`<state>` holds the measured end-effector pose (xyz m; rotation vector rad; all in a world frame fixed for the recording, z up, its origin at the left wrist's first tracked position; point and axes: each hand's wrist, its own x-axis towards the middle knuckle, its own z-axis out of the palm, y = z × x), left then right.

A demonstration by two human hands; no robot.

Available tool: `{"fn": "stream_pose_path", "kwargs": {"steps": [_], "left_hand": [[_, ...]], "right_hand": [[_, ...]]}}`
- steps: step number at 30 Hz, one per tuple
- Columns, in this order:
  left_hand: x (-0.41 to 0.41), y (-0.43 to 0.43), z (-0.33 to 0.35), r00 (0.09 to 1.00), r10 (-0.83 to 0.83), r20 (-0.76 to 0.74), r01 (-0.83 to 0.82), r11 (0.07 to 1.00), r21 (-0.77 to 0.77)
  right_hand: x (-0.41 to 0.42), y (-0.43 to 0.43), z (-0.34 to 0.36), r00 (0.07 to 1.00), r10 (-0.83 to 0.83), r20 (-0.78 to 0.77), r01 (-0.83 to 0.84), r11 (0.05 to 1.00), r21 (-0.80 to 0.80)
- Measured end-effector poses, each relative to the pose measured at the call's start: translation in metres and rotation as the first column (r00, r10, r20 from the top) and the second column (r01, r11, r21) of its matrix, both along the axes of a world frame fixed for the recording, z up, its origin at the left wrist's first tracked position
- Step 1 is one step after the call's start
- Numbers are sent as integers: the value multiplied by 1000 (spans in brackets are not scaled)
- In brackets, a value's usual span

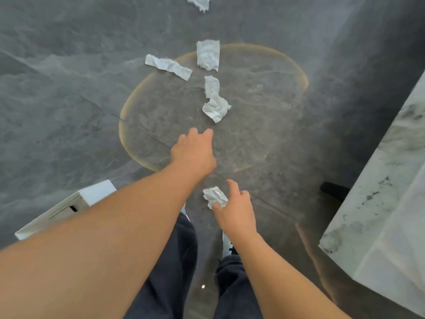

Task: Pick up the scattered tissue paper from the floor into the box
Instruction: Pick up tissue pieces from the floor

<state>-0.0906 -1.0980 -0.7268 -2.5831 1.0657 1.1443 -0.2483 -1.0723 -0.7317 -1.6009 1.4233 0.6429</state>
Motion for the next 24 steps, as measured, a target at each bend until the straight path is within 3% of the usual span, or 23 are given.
{"fn": "stream_pose_path", "kwargs": {"steps": [5, 9, 12, 18, 24], "left_hand": [[13, -23, -98, 989, -137, 56, 140, 988, -61], [17, -34, -165, 978, -184, 101, 197, 969, -147], [21, -47, -194, 944, -308, 119, 326, 928, -182], [46, -81, -200, 865, -482, 138, 501, 846, -185], [52, -42, -149, 932, -360, 41, 361, 918, -165]], "right_hand": [[-1, 24, -88, 990, -128, -57, 129, 992, 11], [-4, 45, -147, 967, -213, -142, 202, 976, -87], [0, 55, -172, 951, -283, -129, 264, 954, -144], [6, 41, -183, 940, -319, -118, 312, 947, -74], [10, 11, -137, 953, -303, -13, 299, 948, -112]]}}
